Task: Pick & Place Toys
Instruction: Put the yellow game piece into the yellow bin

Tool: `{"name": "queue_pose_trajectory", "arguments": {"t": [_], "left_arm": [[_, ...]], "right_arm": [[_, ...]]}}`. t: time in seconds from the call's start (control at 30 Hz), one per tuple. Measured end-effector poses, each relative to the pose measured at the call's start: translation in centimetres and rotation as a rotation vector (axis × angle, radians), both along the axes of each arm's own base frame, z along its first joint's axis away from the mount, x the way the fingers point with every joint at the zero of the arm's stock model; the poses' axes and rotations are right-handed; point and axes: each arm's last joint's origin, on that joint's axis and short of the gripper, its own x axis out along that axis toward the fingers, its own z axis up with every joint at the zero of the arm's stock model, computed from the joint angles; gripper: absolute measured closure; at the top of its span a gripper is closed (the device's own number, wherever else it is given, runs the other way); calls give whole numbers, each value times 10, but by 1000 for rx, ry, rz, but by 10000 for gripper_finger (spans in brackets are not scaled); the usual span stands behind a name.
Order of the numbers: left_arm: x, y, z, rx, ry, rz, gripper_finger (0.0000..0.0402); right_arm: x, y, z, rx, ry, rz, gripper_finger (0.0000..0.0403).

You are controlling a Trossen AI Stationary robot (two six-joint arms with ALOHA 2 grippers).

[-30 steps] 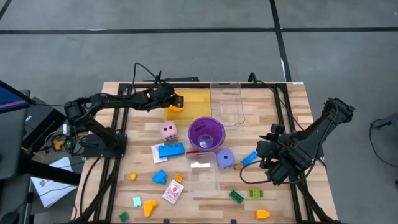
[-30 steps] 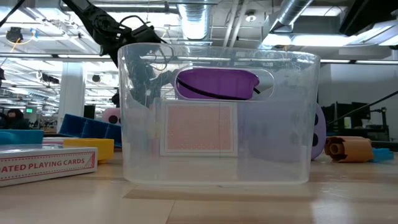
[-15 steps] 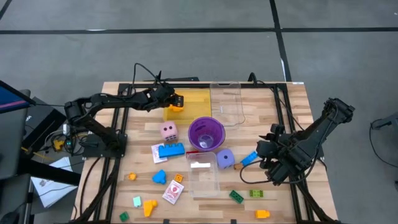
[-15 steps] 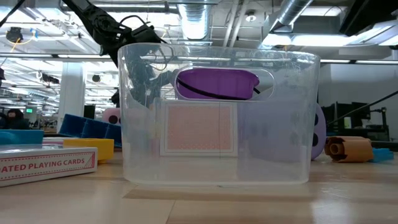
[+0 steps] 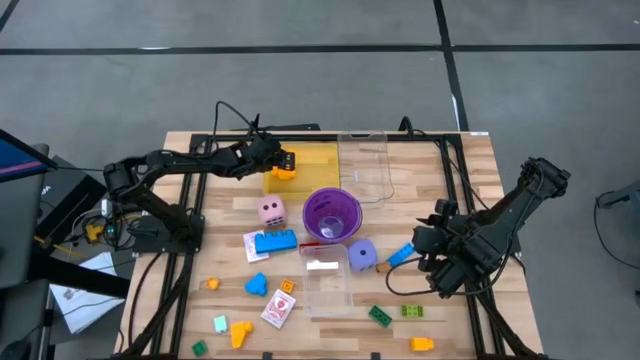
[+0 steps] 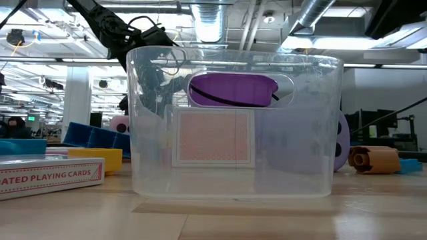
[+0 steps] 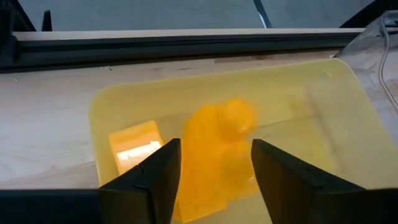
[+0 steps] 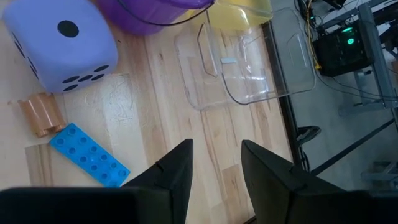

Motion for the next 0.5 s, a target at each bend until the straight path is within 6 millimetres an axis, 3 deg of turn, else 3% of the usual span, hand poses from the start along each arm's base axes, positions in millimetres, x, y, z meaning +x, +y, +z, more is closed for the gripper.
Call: {"name": "queue_pose_trajectory", "arguments": {"t": [0.27,0.5], "left_arm": [[0,0,7,27,-32,-3,175],[-8,-5,39,149,-93,-74,164]], "right_arm": [[0,0,0,4,4,-1,274],[0,0,0,5,5,-3,274]]}}
